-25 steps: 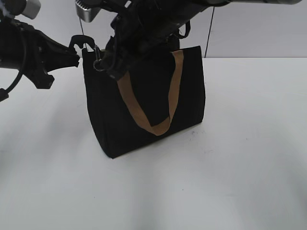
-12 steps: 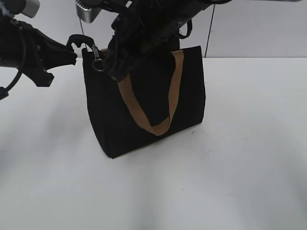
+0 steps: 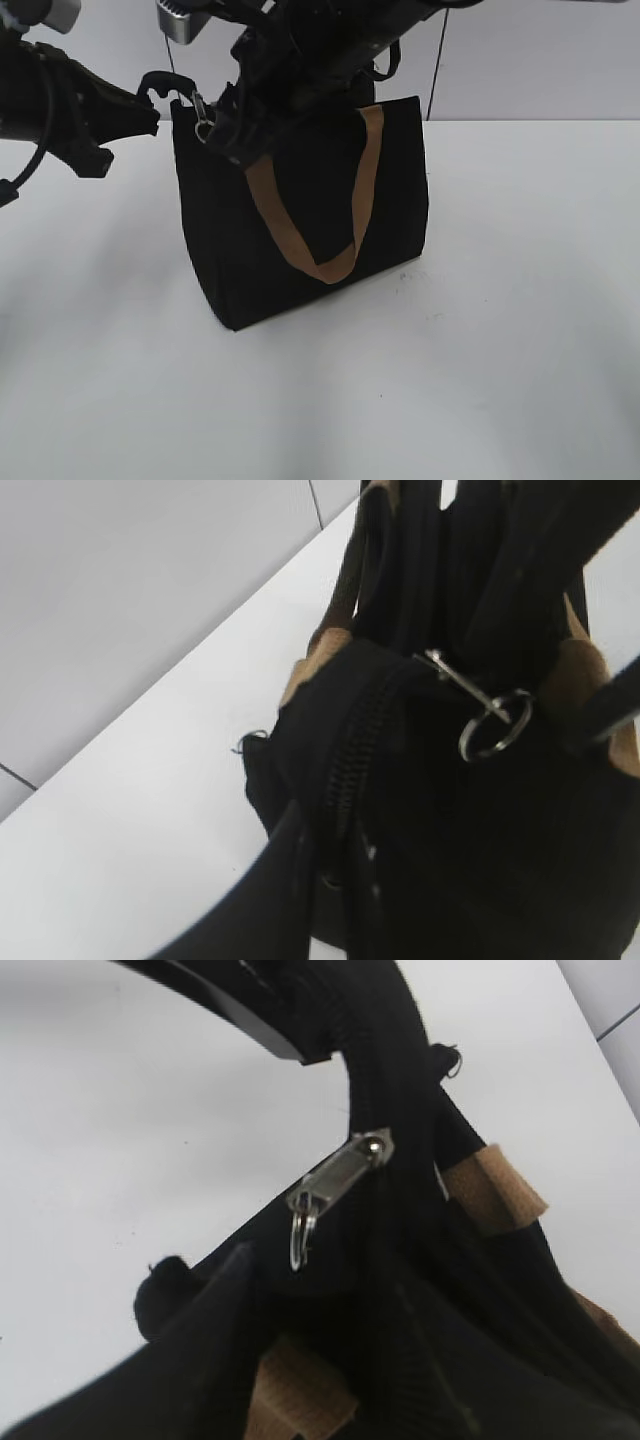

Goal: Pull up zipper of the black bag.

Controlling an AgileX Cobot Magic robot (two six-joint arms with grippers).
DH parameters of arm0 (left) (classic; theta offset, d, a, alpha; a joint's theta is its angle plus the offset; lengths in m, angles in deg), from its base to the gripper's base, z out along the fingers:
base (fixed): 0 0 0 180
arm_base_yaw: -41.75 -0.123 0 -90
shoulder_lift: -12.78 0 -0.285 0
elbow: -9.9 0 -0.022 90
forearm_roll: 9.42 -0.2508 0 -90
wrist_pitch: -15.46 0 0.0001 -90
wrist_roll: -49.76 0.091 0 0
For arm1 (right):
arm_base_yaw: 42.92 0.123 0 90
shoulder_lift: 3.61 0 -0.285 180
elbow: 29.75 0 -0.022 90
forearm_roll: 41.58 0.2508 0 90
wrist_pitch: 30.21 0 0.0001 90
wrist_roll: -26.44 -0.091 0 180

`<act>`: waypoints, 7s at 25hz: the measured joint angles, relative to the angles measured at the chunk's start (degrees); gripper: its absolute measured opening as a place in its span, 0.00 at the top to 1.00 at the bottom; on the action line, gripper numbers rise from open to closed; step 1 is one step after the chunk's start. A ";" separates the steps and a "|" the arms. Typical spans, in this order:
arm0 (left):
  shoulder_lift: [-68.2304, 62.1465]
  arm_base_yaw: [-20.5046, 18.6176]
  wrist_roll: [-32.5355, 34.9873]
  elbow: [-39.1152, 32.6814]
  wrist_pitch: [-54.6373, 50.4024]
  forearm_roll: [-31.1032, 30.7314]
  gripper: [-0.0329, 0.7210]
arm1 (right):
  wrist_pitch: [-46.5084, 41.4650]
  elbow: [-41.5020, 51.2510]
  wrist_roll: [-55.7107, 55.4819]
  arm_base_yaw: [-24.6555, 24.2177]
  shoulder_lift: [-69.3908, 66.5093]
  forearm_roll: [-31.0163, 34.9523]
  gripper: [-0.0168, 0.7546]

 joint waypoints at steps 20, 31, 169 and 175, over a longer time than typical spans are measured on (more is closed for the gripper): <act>0.00 0.00 -3.63 0.00 -1.81 0.86 0.91 | 0.63 0.00 0.00 0.00 1.19 0.67 0.59; 0.00 0.00 -3.69 0.00 -3.71 3.43 0.91 | 2.94 0.00 -1.46 0.00 0.37 1.05 0.65; 66.55 -5.90 -105.90 -19.78 -34.93 -70.70 0.26 | -27.78 61.81 -44.11 -34.24 89.52 -21.38 0.43; 75.78 -5.90 -105.90 -19.90 -35.04 -69.99 0.27 | -27.58 61.88 -43.90 -34.24 97.04 -21.38 0.43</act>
